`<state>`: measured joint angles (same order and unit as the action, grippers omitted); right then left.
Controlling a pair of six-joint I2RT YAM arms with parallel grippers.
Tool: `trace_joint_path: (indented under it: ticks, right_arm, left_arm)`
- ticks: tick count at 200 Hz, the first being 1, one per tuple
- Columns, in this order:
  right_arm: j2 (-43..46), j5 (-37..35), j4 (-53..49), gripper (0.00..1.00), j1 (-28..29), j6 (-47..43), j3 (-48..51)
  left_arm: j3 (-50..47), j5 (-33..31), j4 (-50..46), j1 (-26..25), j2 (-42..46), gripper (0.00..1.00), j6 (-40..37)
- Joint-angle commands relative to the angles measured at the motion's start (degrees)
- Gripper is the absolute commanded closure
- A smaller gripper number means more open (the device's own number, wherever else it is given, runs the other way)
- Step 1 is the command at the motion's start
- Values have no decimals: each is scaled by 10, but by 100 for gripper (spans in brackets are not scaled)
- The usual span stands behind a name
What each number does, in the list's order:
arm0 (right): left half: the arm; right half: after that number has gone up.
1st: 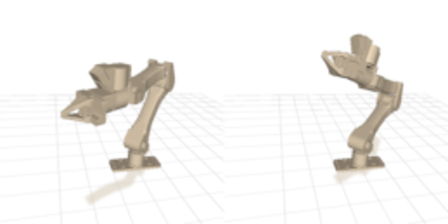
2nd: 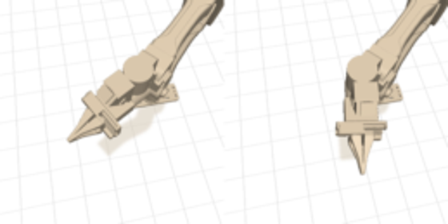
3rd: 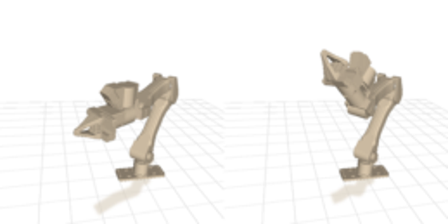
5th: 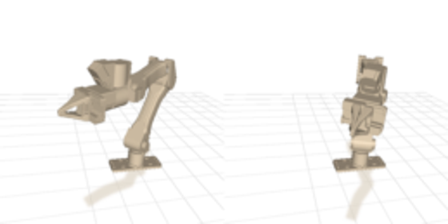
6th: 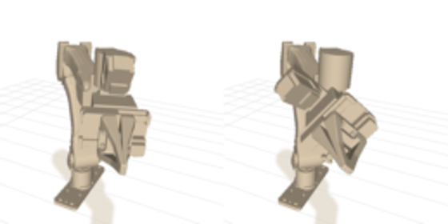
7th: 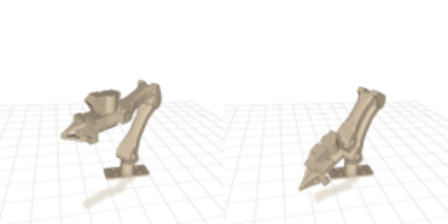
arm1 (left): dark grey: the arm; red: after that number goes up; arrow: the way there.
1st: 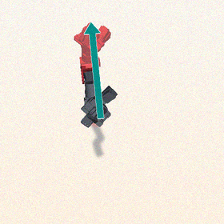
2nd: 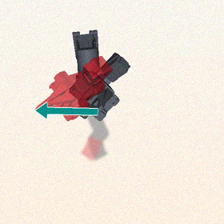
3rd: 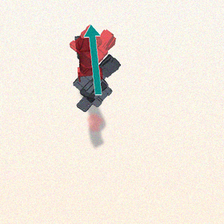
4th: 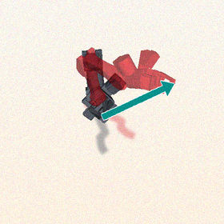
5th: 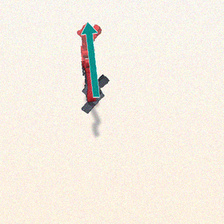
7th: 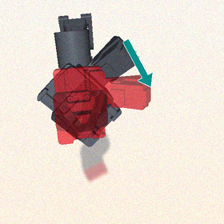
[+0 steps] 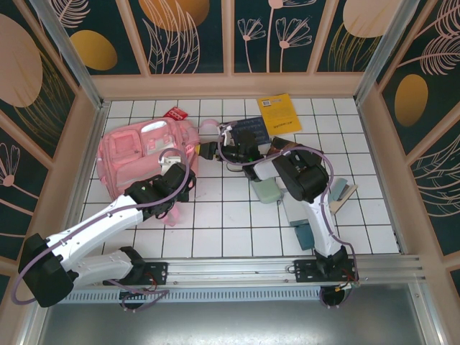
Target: Pack the student bag
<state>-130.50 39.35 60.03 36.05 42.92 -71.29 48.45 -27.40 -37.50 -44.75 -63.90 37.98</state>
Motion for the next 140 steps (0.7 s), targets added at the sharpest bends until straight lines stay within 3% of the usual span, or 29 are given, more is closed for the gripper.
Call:
trace_joint_path:
  ticks: [1, 60, 140]
  right_arm:
    - [-17, 16, 70, 16, 9, 49, 5]
    - [-34, -19, 11, 15, 14, 24, -10]
    - [-28, 24, 60, 21, 17, 34, 5]
  left_arm:
    - [12, -14, 26, -4, 6, 100, 4]
    - [13, -11, 26, -4, 9, 100, 2]
    - [10, -17, 27, -4, 8, 100, 2]
